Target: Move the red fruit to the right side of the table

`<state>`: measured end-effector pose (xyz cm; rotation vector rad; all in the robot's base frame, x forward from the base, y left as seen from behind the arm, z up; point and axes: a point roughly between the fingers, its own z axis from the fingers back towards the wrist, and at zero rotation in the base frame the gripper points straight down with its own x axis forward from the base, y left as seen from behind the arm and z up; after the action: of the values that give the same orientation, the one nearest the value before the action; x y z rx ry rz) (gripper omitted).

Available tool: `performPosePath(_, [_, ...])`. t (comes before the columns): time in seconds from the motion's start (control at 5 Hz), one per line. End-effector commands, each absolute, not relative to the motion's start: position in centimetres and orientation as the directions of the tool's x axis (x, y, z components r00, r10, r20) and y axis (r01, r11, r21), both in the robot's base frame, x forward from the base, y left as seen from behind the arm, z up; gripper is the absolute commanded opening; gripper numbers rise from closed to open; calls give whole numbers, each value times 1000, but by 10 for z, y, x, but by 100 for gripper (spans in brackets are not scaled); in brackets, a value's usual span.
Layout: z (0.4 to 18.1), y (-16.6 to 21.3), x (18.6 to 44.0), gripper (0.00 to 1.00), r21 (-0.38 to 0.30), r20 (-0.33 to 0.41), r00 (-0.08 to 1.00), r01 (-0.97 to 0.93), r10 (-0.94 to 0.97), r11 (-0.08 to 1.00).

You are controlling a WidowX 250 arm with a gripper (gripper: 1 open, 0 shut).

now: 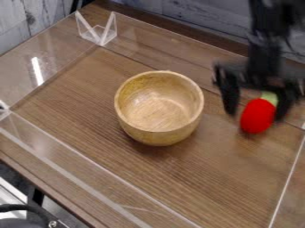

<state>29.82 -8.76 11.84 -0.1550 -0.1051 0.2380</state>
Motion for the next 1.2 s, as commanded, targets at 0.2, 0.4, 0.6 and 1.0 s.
performPosePath(0.2, [187,-56,316,100,-218,201,968,-104,149,970])
performPosePath(0.4, [184,-45,309,100,-199,206,975,-37,79,979])
performPosePath(0.6, [179,-55,304,100,-188,196,980,10,28,982])
performPosePath(1.0, [163,-49,327,100,-156,184,974,163,-133,974])
